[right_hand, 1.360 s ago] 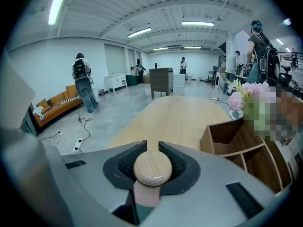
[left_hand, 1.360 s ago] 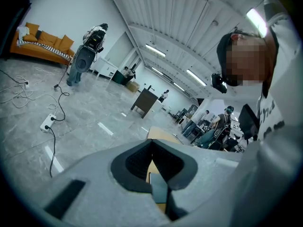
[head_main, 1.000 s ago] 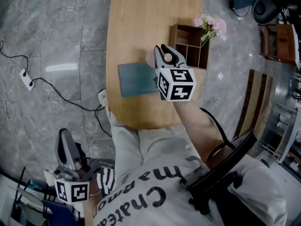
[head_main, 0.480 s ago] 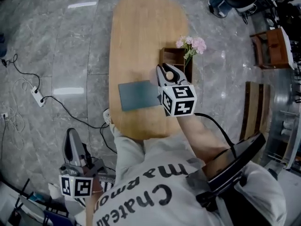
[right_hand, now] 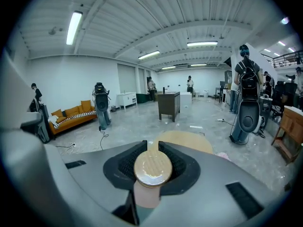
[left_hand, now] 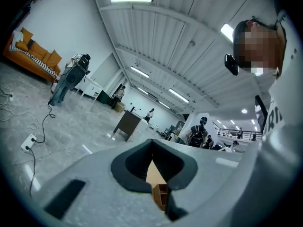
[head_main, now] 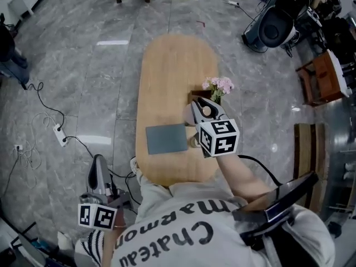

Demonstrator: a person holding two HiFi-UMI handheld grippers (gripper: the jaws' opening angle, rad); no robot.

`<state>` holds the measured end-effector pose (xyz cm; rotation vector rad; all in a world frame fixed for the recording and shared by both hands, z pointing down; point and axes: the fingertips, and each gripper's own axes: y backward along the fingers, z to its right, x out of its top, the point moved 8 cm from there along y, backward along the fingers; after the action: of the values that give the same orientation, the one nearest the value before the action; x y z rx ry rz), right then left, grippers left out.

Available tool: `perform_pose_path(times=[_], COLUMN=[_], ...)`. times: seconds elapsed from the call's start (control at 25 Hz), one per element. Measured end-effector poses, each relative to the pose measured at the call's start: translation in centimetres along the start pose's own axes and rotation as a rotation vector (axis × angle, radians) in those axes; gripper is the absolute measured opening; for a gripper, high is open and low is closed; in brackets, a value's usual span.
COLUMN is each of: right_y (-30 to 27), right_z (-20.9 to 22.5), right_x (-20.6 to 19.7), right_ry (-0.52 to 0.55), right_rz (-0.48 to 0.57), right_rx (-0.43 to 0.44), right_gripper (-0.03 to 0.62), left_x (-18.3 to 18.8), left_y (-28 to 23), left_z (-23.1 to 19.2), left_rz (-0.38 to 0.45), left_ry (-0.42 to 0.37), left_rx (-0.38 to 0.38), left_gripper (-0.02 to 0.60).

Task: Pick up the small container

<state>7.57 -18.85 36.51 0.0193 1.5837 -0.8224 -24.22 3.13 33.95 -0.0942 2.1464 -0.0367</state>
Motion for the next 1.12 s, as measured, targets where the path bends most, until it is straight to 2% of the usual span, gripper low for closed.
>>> perform_pose_path(times=[0.24, 0.48, 0.68, 0.88, 1.12], right_y=[4.0, 8.2, 12.9, 16.5, 18.9], right_z=[-0.1, 1.0, 1.5, 2.2, 2.4], right_x=[2.6, 5.1, 6.6, 8.0, 9.5], right_ry=[0.053, 0.018, 0.055, 0.055, 0.036], right_rz=[0.058, 0.127, 0.22, 0.286, 0.325], right_rx=[0.056, 0.109, 0.15, 0.173, 0.175], right_gripper=[0.078, 0.078, 0.078, 0.078, 0.078], left_x=[-0.4, 0.5, 0.9, 0.7, 1.6], left_y=[0.6, 0.2, 1.1, 1.6, 2.0], left_z=[3.6, 8.3, 12.0, 15.0, 16.4], left_rz=[0.05, 0.104, 0.145, 0.142, 0.134], left_ry=[-0.026, -0.052, -0.079, -0.093, -0.098], left_rx=[-0.066, -0.155, -0.194, -0.246, -0.326], left_gripper=[0.014, 0.014, 0.014, 0.014, 0.014])
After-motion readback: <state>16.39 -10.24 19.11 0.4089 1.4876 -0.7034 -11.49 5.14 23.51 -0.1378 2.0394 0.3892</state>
